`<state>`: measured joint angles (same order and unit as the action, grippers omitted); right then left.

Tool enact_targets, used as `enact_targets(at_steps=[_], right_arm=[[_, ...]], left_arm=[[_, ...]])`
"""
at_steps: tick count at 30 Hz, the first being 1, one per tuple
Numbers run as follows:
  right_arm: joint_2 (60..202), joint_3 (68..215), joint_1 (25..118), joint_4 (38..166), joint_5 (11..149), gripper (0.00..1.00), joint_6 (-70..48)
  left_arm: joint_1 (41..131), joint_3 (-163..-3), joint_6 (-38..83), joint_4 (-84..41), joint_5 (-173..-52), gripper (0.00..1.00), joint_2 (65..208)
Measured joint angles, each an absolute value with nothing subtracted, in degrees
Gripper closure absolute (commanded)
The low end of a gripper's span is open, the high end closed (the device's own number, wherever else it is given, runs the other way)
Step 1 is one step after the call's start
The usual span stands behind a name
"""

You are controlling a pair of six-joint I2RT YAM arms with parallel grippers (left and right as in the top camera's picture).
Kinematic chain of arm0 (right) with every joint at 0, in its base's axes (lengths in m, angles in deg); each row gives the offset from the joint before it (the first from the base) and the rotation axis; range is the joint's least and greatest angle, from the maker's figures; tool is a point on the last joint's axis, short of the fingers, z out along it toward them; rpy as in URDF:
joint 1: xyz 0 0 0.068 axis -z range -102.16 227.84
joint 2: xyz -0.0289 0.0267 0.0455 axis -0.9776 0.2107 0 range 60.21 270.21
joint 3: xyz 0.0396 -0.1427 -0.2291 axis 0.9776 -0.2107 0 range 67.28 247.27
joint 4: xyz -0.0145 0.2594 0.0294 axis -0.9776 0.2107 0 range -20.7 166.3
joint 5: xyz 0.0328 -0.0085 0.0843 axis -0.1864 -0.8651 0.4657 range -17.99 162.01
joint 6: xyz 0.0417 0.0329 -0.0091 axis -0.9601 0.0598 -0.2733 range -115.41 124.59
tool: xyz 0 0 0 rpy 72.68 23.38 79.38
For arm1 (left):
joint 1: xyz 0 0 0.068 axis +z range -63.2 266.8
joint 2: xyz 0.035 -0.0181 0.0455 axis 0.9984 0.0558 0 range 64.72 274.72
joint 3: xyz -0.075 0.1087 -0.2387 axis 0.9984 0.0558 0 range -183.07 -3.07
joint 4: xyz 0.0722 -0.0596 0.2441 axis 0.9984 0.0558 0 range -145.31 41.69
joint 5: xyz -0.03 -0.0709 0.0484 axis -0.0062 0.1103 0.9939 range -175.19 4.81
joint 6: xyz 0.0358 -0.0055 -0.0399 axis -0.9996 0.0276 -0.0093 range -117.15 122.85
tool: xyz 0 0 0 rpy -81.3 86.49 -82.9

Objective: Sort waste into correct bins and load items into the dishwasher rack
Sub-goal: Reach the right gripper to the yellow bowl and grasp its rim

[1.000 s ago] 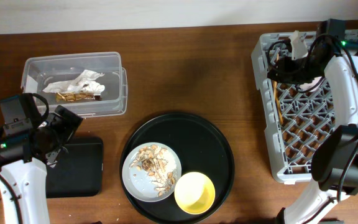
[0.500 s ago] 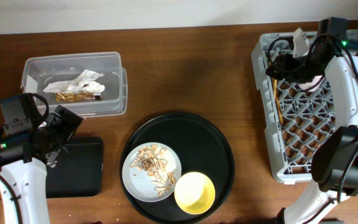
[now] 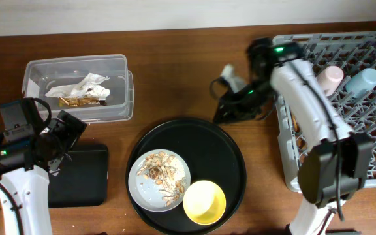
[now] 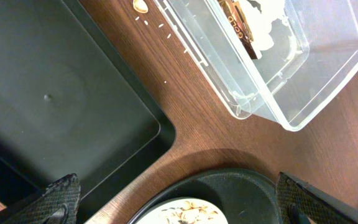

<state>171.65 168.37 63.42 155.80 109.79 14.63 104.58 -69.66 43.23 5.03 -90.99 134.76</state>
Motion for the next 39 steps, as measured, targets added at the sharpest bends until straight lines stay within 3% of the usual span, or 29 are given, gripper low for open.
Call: enact_targets(at_steps=[7, 14, 22, 28, 39], right_arm=[[171.4, 168.4, 43.5, 162.8, 100.4, 0.01, 10.5], [171.1, 168.4, 23.8, 166.4, 75.7, 0.01, -17.3], [170.0, 168.4, 10.2, 164.4, 65.9, 0.02, -36.1], [169.9, 168.4, 7.4, 160.3, 64.2, 0.01, -39.2], [169.6, 162.3, 13.3, 157.5, 65.3, 0.01, -42.1]], left_arm=[[104.6, -69.7, 43.2, 5.0, -91.0, 0.01, 134.8], [104.6, -69.7, 43.2, 5.0, -91.0, 0.01, 134.8], [104.6, -69.7, 43.2, 5.0, -91.0, 0.01, 134.8], [104.6, -69.7, 43.2, 5.0, -91.0, 0.01, 134.8], [104.6, -69.7, 43.2, 5.0, -91.0, 0.01, 134.8]])
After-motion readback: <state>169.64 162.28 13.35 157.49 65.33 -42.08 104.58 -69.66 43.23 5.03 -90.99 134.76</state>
